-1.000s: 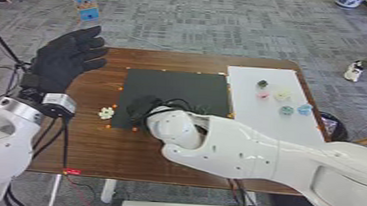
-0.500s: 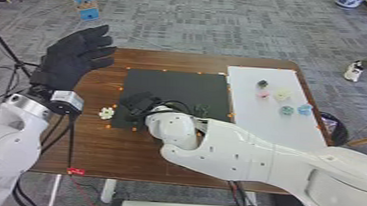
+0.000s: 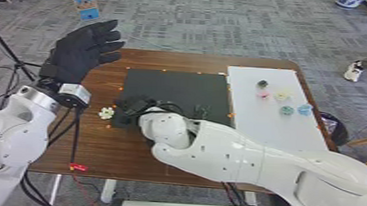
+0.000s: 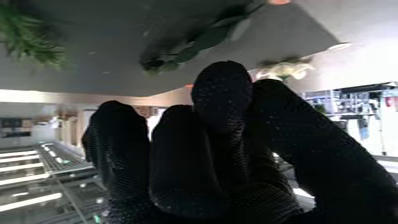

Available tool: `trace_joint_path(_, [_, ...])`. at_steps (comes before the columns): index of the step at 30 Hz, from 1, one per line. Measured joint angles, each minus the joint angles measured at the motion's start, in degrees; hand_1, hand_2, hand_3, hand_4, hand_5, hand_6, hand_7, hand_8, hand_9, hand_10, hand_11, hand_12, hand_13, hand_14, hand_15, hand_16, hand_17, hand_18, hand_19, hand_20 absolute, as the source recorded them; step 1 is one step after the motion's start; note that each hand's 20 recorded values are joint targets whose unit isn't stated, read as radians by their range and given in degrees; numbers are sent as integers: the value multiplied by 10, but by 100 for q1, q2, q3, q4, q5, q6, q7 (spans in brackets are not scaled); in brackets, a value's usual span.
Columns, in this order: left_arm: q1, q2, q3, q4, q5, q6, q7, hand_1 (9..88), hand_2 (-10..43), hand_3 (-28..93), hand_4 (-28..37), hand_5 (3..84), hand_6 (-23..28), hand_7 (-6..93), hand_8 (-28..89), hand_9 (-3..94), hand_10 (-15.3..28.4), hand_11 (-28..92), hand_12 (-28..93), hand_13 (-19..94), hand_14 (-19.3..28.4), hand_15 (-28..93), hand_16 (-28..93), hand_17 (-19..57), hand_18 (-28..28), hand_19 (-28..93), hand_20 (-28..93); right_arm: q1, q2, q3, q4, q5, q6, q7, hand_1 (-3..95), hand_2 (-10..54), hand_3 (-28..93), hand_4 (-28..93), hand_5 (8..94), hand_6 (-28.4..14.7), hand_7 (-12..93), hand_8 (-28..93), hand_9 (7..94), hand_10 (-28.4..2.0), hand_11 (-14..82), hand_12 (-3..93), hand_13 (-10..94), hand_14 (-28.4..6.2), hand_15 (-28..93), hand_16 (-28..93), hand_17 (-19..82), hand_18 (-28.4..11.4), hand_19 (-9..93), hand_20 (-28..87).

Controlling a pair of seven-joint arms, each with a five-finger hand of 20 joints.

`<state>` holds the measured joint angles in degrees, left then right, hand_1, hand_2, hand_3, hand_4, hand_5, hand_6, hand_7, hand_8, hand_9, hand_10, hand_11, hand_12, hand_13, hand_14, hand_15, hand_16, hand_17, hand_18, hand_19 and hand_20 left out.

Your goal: Arrange flowers

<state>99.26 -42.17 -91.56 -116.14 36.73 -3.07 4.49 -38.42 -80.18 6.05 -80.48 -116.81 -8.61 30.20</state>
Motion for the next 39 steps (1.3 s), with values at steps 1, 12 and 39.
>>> trace_joint_path(1, [-25,1,22,13,-1,-8,-6,239,-24,711,-283,310,29,203,-99,296,129,249,177,243,150,297,7,-91,228,461,92,-22,-1,15,-23,-4,-17,-17,256,197,932,-77,227,6,125,-109,769,-117,623,370,813,-40,879,393,539,-222,932,726])
trace_joint_path(12, [-291,7,240,133,-15,-80,-78,239,-23,710,-283,311,29,204,-99,296,129,249,177,243,150,297,6,-91,228,461,92,-381,-148,294,-120,-207,-389,-206,243,225,932,-75,244,17,146,-127,781,-118,657,340,828,-38,885,388,555,-223,932,732])
trace_joint_path(39, [826,-25,-839,-363,-19,75,36,238,-23,709,-283,310,29,201,-98,296,129,248,177,243,150,295,6,-92,228,461,92,-251,12,346,-602,-335,-1711,-10,232,236,925,-69,331,-9,128,-120,808,-115,665,315,851,-37,879,392,580,-226,932,737])
